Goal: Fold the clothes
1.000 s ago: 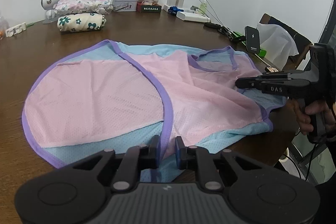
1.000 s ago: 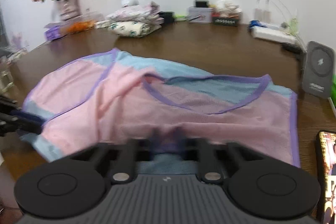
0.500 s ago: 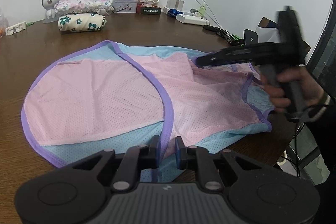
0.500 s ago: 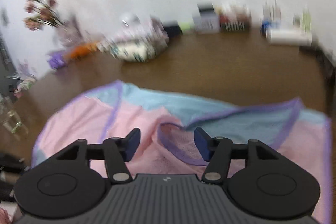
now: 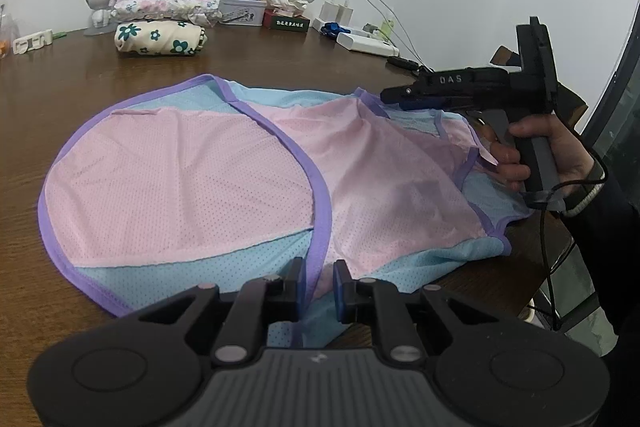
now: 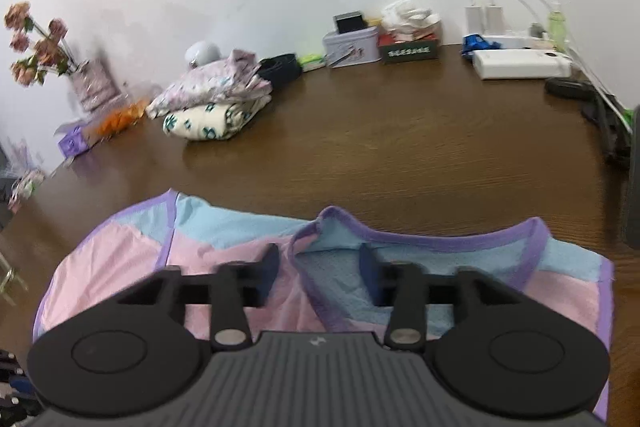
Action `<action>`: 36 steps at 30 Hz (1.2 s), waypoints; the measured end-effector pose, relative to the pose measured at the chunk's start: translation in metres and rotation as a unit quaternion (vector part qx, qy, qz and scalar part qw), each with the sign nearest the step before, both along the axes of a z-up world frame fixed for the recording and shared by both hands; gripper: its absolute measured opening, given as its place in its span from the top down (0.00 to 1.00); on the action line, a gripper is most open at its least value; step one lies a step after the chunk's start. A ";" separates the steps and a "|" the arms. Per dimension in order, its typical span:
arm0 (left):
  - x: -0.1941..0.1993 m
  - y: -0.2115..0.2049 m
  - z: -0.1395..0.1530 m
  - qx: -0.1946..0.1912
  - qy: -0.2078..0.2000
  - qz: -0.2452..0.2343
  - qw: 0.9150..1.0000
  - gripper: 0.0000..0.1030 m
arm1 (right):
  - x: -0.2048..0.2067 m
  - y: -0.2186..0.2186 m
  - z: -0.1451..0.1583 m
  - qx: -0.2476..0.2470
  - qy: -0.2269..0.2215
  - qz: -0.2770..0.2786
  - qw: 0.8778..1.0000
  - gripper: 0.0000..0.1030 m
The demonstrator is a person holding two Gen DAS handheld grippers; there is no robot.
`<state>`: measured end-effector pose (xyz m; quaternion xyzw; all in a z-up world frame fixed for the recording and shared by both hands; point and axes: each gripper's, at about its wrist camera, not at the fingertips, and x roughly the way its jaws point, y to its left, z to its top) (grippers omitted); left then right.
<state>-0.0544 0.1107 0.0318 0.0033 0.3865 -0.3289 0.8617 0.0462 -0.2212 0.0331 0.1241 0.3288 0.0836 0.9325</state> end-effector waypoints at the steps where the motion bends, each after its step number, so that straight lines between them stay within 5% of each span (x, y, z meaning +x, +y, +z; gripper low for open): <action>1: 0.001 0.000 0.000 -0.001 0.001 0.000 1.000 0.88 | 0.002 0.001 -0.002 0.005 0.004 0.003 1.000 0.56; 5: 0.002 -0.003 0.001 0.007 -0.001 0.001 1.000 0.88 | 0.015 0.011 -0.008 0.020 0.011 0.015 1.000 0.58; 6: 0.001 -0.004 0.001 0.009 -0.003 0.004 1.000 0.88 | 0.020 0.013 -0.011 0.021 0.018 0.019 0.999 0.65; 7: 0.001 -0.004 0.001 0.011 -0.004 0.007 1.000 0.88 | 0.025 0.016 -0.015 0.021 0.026 0.024 0.999 0.91; 8: 0.000 -0.005 0.001 0.014 -0.005 0.010 1.000 0.88 | 0.027 0.017 -0.017 0.011 0.033 0.020 0.999 0.98; 13: 0.000 -0.005 0.001 0.018 -0.013 0.009 1.000 0.86 | 0.002 0.013 -0.005 -0.038 -0.001 0.013 0.999 0.90; 17: -0.001 0.002 0.004 0.019 -0.018 0.004 1.000 0.76 | -0.063 0.004 0.018 -0.059 -0.031 0.103 0.992 0.71; 24: -0.012 0.012 0.000 0.018 -0.049 -0.016 0.999 0.76 | -0.150 0.008 -0.004 0.027 -0.045 0.165 0.985 0.71; 31: -0.025 0.016 -0.007 0.050 -0.107 -0.047 0.992 0.77 | -0.171 0.024 -0.022 -0.077 -0.048 0.169 0.981 0.87; 36: -0.027 0.027 -0.001 0.046 -0.101 -0.046 0.993 0.76 | -0.181 0.019 -0.009 -0.046 -0.060 0.157 0.985 0.86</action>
